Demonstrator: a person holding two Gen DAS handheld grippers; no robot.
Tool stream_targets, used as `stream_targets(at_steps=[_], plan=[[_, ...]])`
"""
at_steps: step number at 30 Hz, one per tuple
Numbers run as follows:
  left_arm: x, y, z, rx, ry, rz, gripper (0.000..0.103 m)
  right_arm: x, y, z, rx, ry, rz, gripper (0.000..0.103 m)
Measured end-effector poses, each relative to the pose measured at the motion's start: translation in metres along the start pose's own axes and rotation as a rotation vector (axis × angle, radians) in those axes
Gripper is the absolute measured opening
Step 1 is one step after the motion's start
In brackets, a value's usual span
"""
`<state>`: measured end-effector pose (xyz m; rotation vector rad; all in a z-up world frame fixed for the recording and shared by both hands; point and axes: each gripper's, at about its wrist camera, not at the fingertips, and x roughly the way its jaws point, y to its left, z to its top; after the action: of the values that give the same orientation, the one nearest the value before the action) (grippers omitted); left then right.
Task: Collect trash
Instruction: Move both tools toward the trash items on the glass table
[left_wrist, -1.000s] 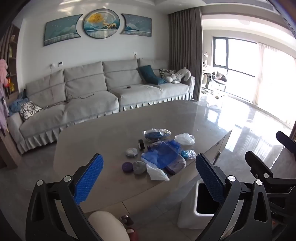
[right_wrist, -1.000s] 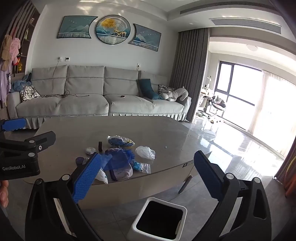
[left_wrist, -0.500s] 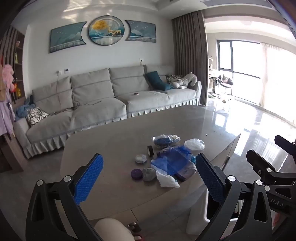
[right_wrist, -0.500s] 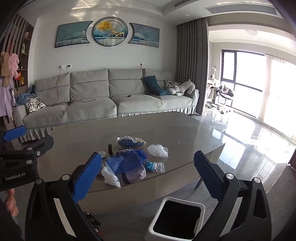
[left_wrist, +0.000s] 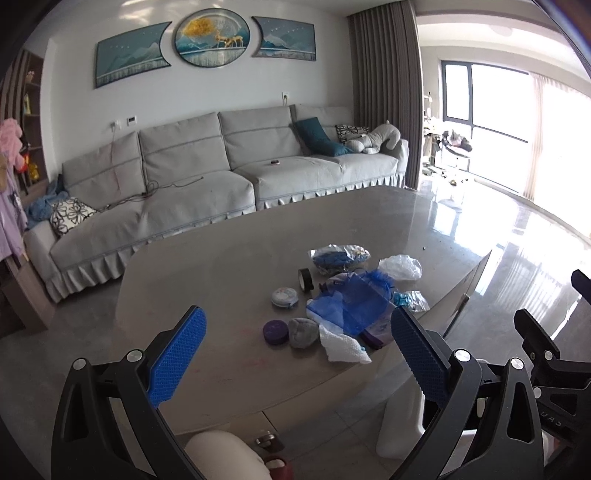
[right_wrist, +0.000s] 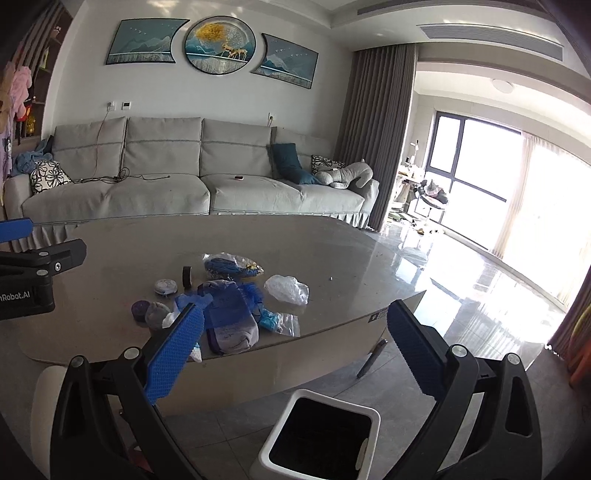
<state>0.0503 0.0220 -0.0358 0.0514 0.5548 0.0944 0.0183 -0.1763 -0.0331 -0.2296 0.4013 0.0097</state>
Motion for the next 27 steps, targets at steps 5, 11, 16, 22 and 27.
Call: stream_targets(at_steps=[5,11,16,22,27], plan=[[0.013,0.004,0.000,-0.001,0.023,0.018,0.098,0.012,0.002,0.001,-0.044,0.013,0.048,0.099],[0.028,0.005,-0.005,0.010,0.030,-0.007,0.098,0.026,0.012,-0.004,-0.116,-0.019,0.064,0.099],[0.046,0.010,-0.008,-0.022,0.057,-0.041,0.098,0.047,0.007,-0.004,-0.065,0.010,0.107,0.099],[0.074,0.013,-0.013,-0.026,0.098,-0.028,0.098,0.074,0.012,-0.004,-0.055,0.022,0.124,0.099],[0.092,0.012,-0.018,-0.026,0.123,-0.033,0.098,0.094,0.017,-0.006,-0.065,0.028,0.133,0.099]])
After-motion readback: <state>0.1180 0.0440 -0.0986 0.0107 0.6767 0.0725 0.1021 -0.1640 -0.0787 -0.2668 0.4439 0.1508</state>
